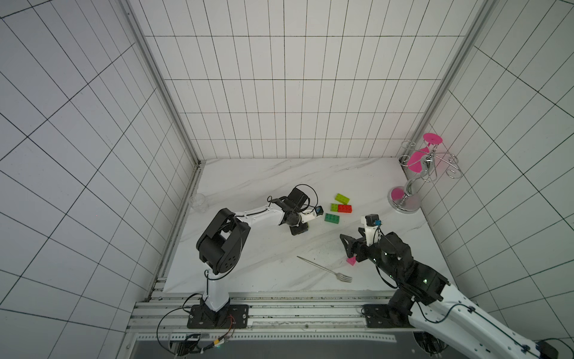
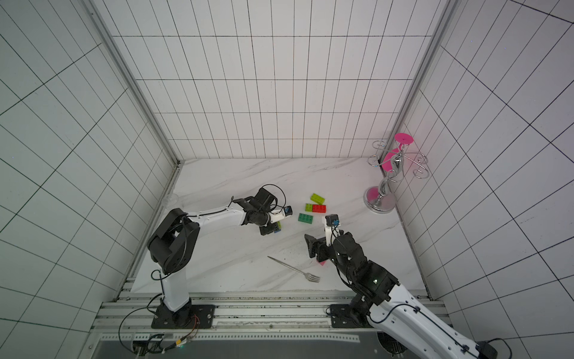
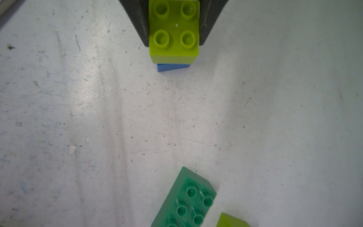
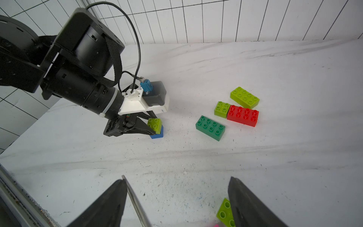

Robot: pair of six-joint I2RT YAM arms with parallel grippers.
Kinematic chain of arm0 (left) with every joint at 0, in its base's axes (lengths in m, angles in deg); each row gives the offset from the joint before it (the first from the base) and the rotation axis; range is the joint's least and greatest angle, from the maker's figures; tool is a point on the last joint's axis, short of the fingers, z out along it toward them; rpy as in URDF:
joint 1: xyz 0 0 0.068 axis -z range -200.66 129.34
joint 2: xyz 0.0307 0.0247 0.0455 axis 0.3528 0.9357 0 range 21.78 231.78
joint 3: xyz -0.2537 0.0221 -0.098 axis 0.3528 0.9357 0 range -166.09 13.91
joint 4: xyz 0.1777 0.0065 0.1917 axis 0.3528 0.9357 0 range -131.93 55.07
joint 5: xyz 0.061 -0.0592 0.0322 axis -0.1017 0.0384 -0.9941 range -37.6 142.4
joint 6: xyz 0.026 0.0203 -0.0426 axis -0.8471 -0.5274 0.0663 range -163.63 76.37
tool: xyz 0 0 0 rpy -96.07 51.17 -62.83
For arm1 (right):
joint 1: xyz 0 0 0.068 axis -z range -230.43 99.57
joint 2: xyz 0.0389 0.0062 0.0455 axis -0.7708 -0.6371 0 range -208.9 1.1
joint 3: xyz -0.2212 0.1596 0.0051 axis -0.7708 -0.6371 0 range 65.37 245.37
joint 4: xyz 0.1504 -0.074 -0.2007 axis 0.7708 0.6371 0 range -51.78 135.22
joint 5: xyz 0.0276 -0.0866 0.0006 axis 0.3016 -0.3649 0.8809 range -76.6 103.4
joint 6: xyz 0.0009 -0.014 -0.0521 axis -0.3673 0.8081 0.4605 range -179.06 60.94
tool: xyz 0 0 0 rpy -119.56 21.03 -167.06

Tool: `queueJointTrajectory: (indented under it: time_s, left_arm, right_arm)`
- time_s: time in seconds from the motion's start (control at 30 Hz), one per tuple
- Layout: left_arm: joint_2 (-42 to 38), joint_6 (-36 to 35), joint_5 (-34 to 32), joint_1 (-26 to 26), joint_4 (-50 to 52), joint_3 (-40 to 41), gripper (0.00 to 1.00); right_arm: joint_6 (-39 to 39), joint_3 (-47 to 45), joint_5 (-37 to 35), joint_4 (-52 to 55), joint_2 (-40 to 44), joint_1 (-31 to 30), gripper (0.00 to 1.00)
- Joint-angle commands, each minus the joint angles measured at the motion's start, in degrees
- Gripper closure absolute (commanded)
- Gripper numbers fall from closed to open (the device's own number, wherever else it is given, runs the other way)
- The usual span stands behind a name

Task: Assemble a spoon with lego
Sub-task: Assemble the lego brick with the lego brick.

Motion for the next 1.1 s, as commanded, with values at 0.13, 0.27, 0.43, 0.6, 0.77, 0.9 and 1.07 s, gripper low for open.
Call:
queueJointTrajectory:
  time_s: [0.13, 0.27, 0.43, 0.6, 0.77, 0.9, 1.07]
  left_arm:
    - [-3.69, 2.94, -0.19, -0.22, -1.8, 2.35, 0.78]
    - [-2.98, 3.7, -0.14, -0.22, -2.09, 2.68, 0.78]
    - [-1.98, 3.79, -0.8, -0.41, -1.92, 2.65, 0.78]
    - [-0.72, 4.02, -1.81, -0.74, -2.56, 2.65, 0.77]
    - [0.41, 5.71, -1.78, -0.7, -2.11, 1.95, 0.77]
    - [1.4, 7.77, -3.4, -0.17, -1.18, 1.05, 0.77]
    - [3.5, 10.53, -3.99, 0.43, 1.65, -1.1, 0.77]
  right_arm:
    - [-0.39, -1.42, 0.43, -1.42, 0.15, 0.19, 0.16]
    - [-0.46, -1.5, 0.42, -1.42, 0.14, 0.18, 0.16]
    - [-0.46, -1.51, 0.52, -1.33, 0.29, 0.18, 0.16]
    - [-0.46, -1.51, 0.52, -1.17, 0.71, 0.17, 0.16]
    - [-0.55, -1.51, 0.52, -1.15, 0.75, 0.19, 0.16]
    - [-0.55, -1.46, 0.52, -1.15, 0.79, 0.23, 0.16]
    - [-0.55, -1.51, 0.52, -1.17, 0.77, 0.21, 0.16]
